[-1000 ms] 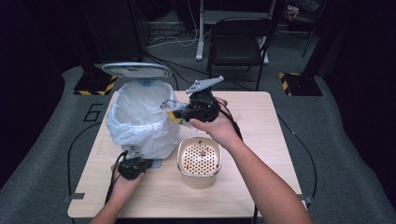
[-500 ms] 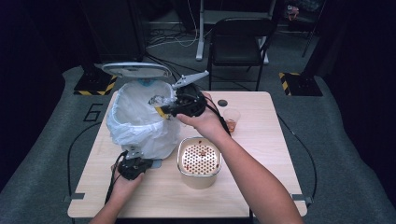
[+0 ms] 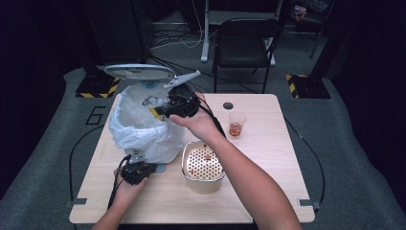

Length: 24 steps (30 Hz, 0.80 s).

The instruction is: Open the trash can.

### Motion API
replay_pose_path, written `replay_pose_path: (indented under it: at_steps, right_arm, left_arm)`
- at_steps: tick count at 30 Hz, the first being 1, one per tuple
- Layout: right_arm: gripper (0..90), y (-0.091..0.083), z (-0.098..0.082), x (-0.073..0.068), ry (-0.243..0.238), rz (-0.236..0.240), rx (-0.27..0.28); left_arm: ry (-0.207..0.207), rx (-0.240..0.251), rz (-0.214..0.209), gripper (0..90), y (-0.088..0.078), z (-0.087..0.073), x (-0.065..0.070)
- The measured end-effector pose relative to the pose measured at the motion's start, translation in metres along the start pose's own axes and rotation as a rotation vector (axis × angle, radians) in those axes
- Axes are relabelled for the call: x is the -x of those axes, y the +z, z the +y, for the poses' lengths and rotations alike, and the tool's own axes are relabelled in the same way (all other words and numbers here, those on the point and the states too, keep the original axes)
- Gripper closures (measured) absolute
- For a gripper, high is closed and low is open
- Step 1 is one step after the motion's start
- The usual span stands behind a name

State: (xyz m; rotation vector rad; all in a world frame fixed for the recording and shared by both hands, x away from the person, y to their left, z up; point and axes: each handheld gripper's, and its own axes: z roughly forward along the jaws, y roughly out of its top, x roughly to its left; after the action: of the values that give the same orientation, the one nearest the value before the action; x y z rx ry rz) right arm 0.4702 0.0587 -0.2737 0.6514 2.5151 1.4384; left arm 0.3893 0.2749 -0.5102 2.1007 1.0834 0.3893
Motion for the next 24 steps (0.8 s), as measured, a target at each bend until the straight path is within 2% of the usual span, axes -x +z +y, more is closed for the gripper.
replay_pose_path:
  at_steps: [1,2,3,4,6,8,9,12,13,14,16,19,20,21,23,24]
  right_arm:
    - [73.4,0.002,0.001,0.000,0.003,-0.001,0.001]
    - [73.4,0.004,0.002,-0.001,0.002,0.000,0.001]
    - [73.4,0.005,0.002,-0.001,-0.002,-0.002,0.000]
    - [73.3,0.008,0.004,-0.001,0.001,-0.003,-0.002]
    - [73.2,0.011,0.005,-0.001,-0.005,-0.004,-0.005]
    - [72.9,0.014,0.007,-0.001,-0.006,-0.007,0.000]
    - [72.8,0.015,0.007,-0.001,-0.002,-0.006,0.000]
    - [72.0,0.021,0.009,-0.001,-0.005,-0.011,0.003]
    - [71.3,0.023,0.009,-0.002,-0.002,-0.013,0.001]
    - [70.8,0.025,0.010,-0.002,-0.001,-0.014,0.002]
    - [68.2,0.030,0.010,-0.002,-0.008,-0.021,0.002]
    - [56.9,0.036,0.009,-0.003,-0.008,-0.051,0.000]
    - [51.8,0.037,0.009,-0.003,-0.009,-0.061,0.001]
    - [44.7,0.038,0.008,-0.004,-0.006,-0.060,0.001]
    - [31.5,0.040,0.007,-0.005,0.008,-0.080,-0.001]
    - [28.0,0.040,0.007,-0.006,0.007,-0.079,0.000]
  left_arm:
    - [-0.029,0.024,-0.005,90.0,0.001,0.000,0.002]
    - [-0.005,0.007,-0.002,90.0,0.000,0.000,0.000]
    - [-0.005,0.007,-0.002,90.0,0.000,0.000,0.000]
    - [-0.069,0.057,-0.020,90.0,0.004,-0.001,0.005]
    - [-0.068,0.057,-0.019,90.0,0.004,-0.001,0.005]
    - [-0.013,0.013,-0.008,90.0,0.001,0.000,0.000]
    - [0.002,-0.003,0.000,90.0,0.000,0.000,-0.001]
    - [-0.015,0.015,-0.008,90.0,0.001,0.000,0.000]
    - [-0.038,0.031,-0.010,90.0,0.002,-0.001,0.002]
    - [-0.020,0.023,-0.013,90.0,0.001,0.000,0.001]
    - [-0.012,0.011,-0.007,90.0,0.001,0.000,0.000]
    - [-0.014,0.011,-0.013,90.0,0.000,0.000,0.000]
    - [-0.016,0.015,-0.010,90.0,0.001,0.000,0.000]
    - [-0.038,0.031,-0.013,90.0,0.002,-0.001,0.002]
    - [-0.042,0.033,-0.011,90.0,0.002,0.000,0.002]
    - [-0.040,0.028,-0.015,90.0,0.001,0.000,0.002]
